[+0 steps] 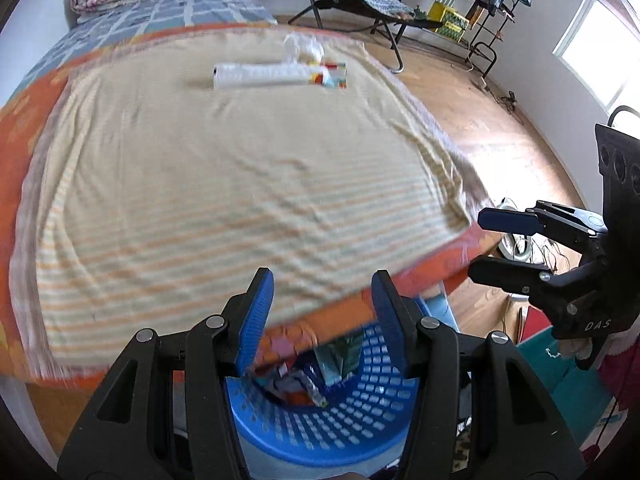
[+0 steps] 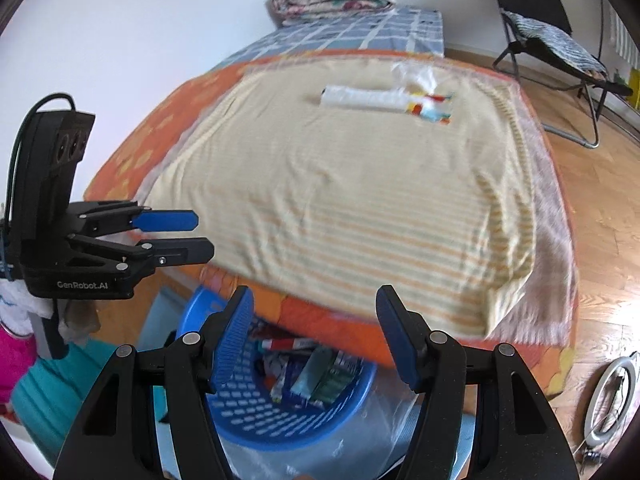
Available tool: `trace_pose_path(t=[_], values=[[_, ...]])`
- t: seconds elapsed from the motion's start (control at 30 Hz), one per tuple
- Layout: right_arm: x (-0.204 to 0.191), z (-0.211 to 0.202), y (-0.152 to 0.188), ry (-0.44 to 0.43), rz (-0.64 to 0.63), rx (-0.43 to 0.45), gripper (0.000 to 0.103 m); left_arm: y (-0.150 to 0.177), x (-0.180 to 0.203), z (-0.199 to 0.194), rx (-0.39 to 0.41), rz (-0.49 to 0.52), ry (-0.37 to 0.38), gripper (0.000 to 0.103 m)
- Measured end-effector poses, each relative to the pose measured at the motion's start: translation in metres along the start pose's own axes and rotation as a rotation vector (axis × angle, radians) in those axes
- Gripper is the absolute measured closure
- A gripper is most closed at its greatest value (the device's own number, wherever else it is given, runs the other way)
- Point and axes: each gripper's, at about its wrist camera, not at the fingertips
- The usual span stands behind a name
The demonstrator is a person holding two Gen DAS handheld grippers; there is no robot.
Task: Collect trash
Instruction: 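Move both open tools back over the bed toward the white bag and tissue, then grasp the white labelled bag with the left tool while the right tool grasps the tissue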
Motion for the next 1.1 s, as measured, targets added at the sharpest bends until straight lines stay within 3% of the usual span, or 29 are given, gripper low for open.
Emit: trace_pose_path(t=[0.53, 0.8, 1.1], values=[[0.070, -0.009, -0.071, 0.053, 0.082, 0.103, 0.040, -0.100, 0.005, 0.030, 0.062, 0.103, -0.012, 0.051], [0.121, 0.004, -0.102, 0.023, 0.207, 0.148, 0.037, -0.163, -0.007, 0.068, 0.072, 0.115, -0.012, 0.051], [0.155, 0.027, -0.124, 0.064, 0.240, 0.147, 0.037, -0.224, -0.025, 0.124, 0.059, 0.087, -0.015, 0.051]])
Point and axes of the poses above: each gripper's, at about its wrist camera, not at the fingertips, and z roughly the way its jaws point, x to its right, y to its underside, and after that the axes turned 8 degrees about -z, right-handed
